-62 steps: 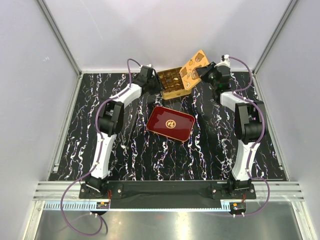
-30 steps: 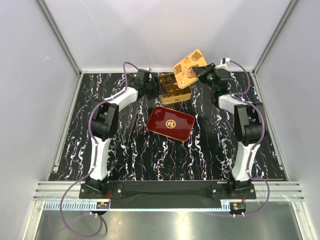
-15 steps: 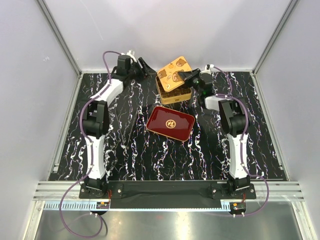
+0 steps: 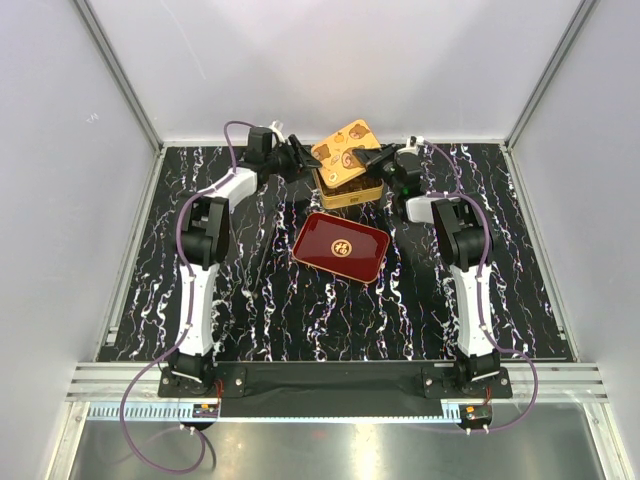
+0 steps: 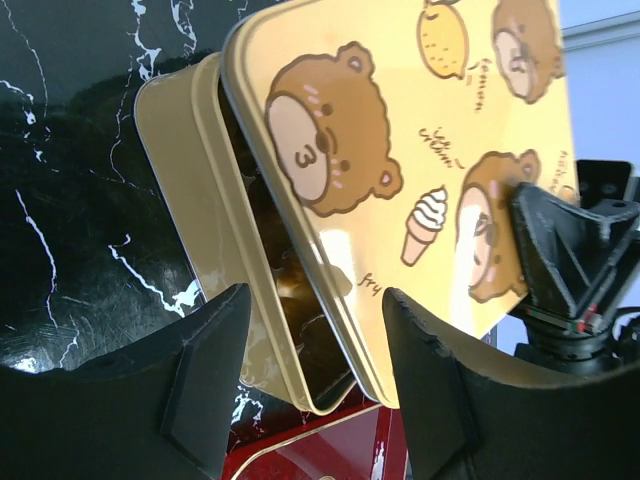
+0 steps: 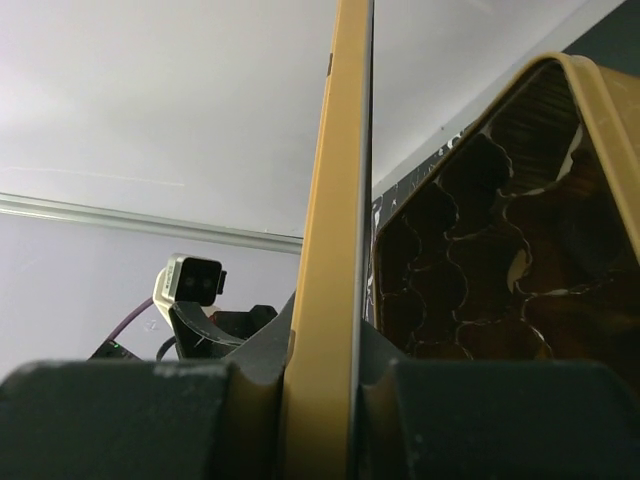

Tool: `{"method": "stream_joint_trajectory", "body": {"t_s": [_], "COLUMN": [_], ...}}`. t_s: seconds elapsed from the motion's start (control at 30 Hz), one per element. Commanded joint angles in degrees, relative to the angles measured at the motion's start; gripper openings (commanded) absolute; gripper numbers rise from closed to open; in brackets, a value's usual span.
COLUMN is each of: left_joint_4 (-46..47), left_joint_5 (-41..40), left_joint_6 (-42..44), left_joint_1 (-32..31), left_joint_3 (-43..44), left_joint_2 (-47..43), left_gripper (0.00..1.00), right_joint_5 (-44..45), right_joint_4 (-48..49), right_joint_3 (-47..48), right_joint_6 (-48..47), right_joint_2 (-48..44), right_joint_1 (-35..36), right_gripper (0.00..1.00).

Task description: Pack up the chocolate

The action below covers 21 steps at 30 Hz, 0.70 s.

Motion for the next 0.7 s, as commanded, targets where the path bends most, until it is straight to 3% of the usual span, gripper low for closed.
{"method": "stream_joint_trajectory", "body": {"t_s": [0.0, 0.27, 0.5, 0.67], "left_joint_4": [2.76, 2.32, 2.41, 2.05], "left_joint_5": [2.5, 3.03, 2.77, 2.5], "left_joint_6": [0.95, 0.6, -0.01, -0.19], "left_joint_1": [0.14, 0.23, 0.23, 0.23], "left_joint_3": [2.79, 3.14, 3.23, 3.32], "left_joint_2": [0.11, 1.25, 1.87, 2.4], "left_gripper": [0.6, 0.57, 0.56, 0.55], "right_joint_5": [-0.97, -1.32, -2.55, -2.12], "right_joint_4": [6.07, 7.92, 7.31, 5.64], "right_joint_3": [0.57, -2.07, -4.44, -5.76], "right_joint_6": [2.0, 3.41, 3.49, 2.62], "right_joint_2": [-0.14, 0.21, -0.84, -2.07], "right_joint_1": [0.64, 0.64, 0.64, 0.64], "right_gripper": [0.0, 0.07, 0.25, 0.3]}}
